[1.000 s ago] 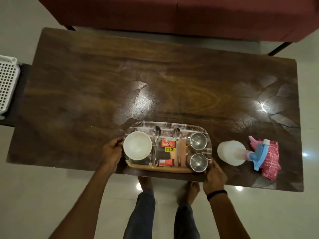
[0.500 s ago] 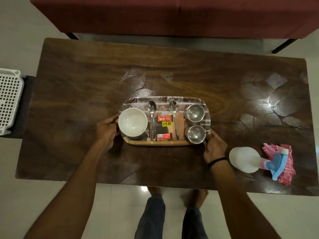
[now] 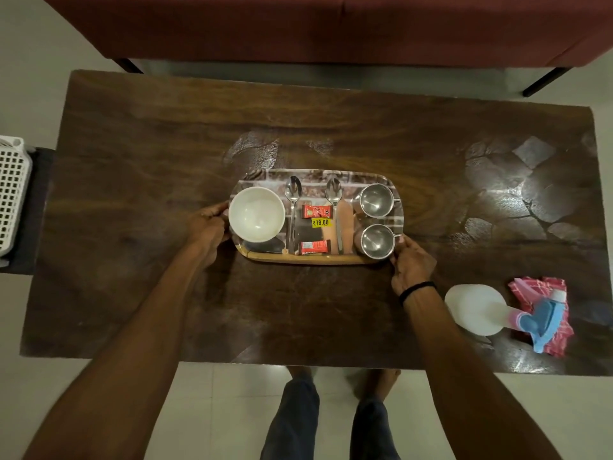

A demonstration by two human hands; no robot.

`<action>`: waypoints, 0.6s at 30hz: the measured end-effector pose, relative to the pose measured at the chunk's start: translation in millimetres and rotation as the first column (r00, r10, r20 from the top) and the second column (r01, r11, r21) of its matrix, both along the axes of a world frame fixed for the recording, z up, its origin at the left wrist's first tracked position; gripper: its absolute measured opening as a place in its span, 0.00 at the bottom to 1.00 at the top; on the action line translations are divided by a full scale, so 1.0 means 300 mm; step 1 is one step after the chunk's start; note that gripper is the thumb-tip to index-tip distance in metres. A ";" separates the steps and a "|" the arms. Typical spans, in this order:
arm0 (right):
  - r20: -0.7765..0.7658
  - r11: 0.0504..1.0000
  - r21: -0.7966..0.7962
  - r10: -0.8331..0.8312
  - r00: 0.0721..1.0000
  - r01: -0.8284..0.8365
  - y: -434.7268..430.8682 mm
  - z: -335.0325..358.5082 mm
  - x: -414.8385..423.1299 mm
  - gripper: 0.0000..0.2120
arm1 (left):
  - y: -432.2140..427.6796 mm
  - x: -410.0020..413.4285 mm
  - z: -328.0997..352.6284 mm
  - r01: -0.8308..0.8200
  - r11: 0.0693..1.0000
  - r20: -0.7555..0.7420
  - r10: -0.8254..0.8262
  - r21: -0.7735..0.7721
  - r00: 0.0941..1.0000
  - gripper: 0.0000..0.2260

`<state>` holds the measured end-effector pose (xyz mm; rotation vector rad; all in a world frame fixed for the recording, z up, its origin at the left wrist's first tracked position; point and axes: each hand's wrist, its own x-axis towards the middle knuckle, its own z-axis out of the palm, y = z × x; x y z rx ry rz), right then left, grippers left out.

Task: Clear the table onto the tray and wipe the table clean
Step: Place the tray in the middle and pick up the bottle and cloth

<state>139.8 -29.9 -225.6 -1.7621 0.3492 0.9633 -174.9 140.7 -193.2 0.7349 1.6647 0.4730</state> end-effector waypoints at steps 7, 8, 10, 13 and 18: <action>0.045 1.000 -0.015 -0.008 0.999 0.009 0.010 -0.018 0.013 0.11 | 0.006 0.010 -0.026 0.000 1.000 0.005 0.000 -0.004 1.000 0.14; 0.050 1.000 -0.014 -0.015 0.999 0.016 0.012 -0.020 0.013 0.11 | 0.008 0.012 -0.025 0.001 1.000 -0.001 -0.001 -0.004 1.000 0.14; 0.059 0.999 -0.015 -0.028 0.998 0.029 0.015 -0.019 0.010 0.11 | 0.011 0.014 -0.023 0.004 1.000 -0.009 -0.004 0.004 1.000 0.14; 0.087 0.999 -0.021 -0.032 0.996 0.034 0.014 -0.020 0.006 0.11 | 0.006 0.020 -0.020 0.002 0.999 -0.012 -0.002 0.034 1.000 0.14; 0.230 0.998 -0.057 0.023 0.973 -0.010 0.008 -0.004 -0.006 0.12 | -0.010 0.037 0.002 -0.002 0.996 -0.039 0.006 0.086 0.999 0.14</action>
